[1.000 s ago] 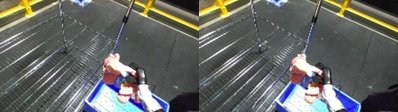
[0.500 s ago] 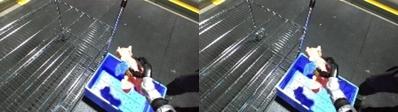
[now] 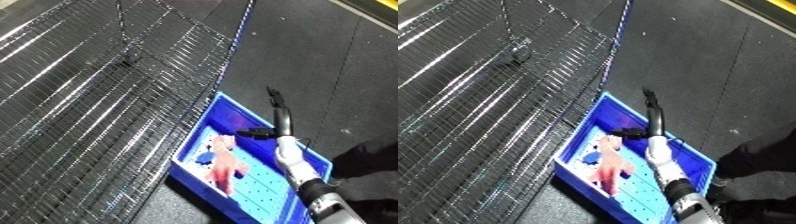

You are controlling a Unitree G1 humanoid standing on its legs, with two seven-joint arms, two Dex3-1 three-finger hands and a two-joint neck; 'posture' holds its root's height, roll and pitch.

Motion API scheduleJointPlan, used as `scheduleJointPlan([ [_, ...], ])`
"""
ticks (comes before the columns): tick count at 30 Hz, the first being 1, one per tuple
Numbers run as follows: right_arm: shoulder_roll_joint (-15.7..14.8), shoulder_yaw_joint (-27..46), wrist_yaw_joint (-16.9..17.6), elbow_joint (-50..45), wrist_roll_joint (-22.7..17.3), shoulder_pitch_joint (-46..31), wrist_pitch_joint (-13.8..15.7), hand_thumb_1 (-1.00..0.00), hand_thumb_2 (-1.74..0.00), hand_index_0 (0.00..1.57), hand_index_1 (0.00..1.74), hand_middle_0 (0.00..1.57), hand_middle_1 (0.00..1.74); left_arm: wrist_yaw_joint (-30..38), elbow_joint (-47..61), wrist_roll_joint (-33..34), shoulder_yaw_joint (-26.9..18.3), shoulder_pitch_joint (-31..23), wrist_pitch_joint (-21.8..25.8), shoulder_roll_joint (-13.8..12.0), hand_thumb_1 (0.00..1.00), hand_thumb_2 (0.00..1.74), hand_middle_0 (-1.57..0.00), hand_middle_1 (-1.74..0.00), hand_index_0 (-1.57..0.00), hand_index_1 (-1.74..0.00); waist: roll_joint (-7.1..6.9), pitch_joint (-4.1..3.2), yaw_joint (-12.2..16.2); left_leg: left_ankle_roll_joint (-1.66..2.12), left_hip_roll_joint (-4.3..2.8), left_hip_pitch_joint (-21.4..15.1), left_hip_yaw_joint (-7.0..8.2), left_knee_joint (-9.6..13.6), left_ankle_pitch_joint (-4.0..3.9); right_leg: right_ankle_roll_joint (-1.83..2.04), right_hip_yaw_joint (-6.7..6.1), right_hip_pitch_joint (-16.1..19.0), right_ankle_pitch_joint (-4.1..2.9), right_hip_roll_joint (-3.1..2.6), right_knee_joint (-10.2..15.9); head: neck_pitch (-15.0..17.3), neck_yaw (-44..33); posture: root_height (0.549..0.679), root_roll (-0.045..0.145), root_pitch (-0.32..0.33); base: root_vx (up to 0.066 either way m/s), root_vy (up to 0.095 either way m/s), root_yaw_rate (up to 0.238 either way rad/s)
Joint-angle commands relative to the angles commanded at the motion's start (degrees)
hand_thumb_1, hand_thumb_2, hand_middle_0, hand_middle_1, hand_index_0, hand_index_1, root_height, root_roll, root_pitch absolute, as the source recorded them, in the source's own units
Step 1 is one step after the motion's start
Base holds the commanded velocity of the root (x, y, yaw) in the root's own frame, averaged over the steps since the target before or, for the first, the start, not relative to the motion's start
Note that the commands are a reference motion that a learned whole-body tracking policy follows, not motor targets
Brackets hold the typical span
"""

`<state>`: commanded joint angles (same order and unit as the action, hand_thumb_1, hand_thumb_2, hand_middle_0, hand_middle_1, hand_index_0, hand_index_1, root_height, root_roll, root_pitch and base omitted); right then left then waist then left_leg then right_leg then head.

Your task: Pick up the object and place it into the box

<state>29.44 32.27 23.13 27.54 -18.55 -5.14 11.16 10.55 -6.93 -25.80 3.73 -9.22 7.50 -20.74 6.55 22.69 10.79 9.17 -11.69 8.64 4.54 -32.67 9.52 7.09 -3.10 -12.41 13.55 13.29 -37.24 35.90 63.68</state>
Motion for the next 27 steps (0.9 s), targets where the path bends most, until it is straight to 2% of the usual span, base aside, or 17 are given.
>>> scheduleJointPlan([
  [5,-1.5,-3.0,-1.7,-4.8,-1.6,2.0,0.9,0.0,0.0,0.0,0.0,0.0,0.0,-0.3,0.1,0.1,-0.3,-0.5,-0.2,0.2,1.0,1.74,-1.57,-1.74,-1.57,-1.74,-0.38,0.01,-1.4,0.01,-0.08,0.0,-0.29,0.0,-0.14,0.09,0.28,0.2,-0.03,-0.13,-0.3,-0.5,-3.2,0.645,0.071,-0.168,-0.001,-0.011,0.065],
  [10,-2.7,-6.5,-4.4,-9.7,-2.6,3.7,1.0,0.0,0.0,0.0,0.0,0.0,0.0,-0.6,0.8,-0.2,-1.1,-1.3,-0.7,0.4,1.0,1.74,-1.57,-1.74,-1.57,-1.74,-1.06,0.41,-3.3,-0.01,0.03,0.4,-0.83,-0.5,-0.24,0.14,0.61,0.2,0.16,-0.25,-0.8,-1.4,-8.1,0.643,0.064,-0.173,-0.009,-0.015,0.114],
  [14,-3.4,-9.3,-6.7,-12.9,-3.5,4.3,0.6,0.0,0.0,0.0,0.0,0.0,0.0,-0.6,0.8,0.0,-1.4,-1.5,-1.2,0.5,1.0,1.74,-1.57,-1.74,-1.57,-1.74,-1.8,0.51,-4.6,-0.02,0.02,0.8,-1.29,-0.7,-0.36,0.21,0.91,0.3,0.34,-0.32,-1.2,-1.5,-15.2,0.642,0.06,-0.176,0.005,-0.006,0.105],
  [20,-4.2,-13.7,-9.0,-16.6,-2.1,5.2,-0.5,0.0,0.0,0.0,0.0,0.0,0.0,-0.7,1.1,0.8,-1.6,-1.4,-2.0,0.6,1.0,1.74,-1.57,-1.74,-1.57,-1.74,-2.95,0.71,-6.5,-0.03,0.09,1.6,-2.17,-0.8,-0.8,0.27,1.39,0.3,0.66,-0.49,-1.5,-2.6,-24.3,0.641,0.053,-0.176,0.007,-0.001,0.12],
  [27,-4.3,-17.4,-9.5,-17.9,1.5,6.2,-1.9,0.0,0.0,0.0,0.0,0.0,0.0,0.1,1.3,1.5,-2.8,-0.9,-2.2,0.7,1.0,1.74,-1.57,-1.74,-1.57,-1.74,-4.09,0.73,-8.5,-0.19,0.35,2.2,-3.22,-0.7,-1.12,0.25,2.07,0.8,0.83,-0.44,-1.5,-4.3,-34.1,0.641,0.045,-0.173,0.007,0.005,0.091],
])
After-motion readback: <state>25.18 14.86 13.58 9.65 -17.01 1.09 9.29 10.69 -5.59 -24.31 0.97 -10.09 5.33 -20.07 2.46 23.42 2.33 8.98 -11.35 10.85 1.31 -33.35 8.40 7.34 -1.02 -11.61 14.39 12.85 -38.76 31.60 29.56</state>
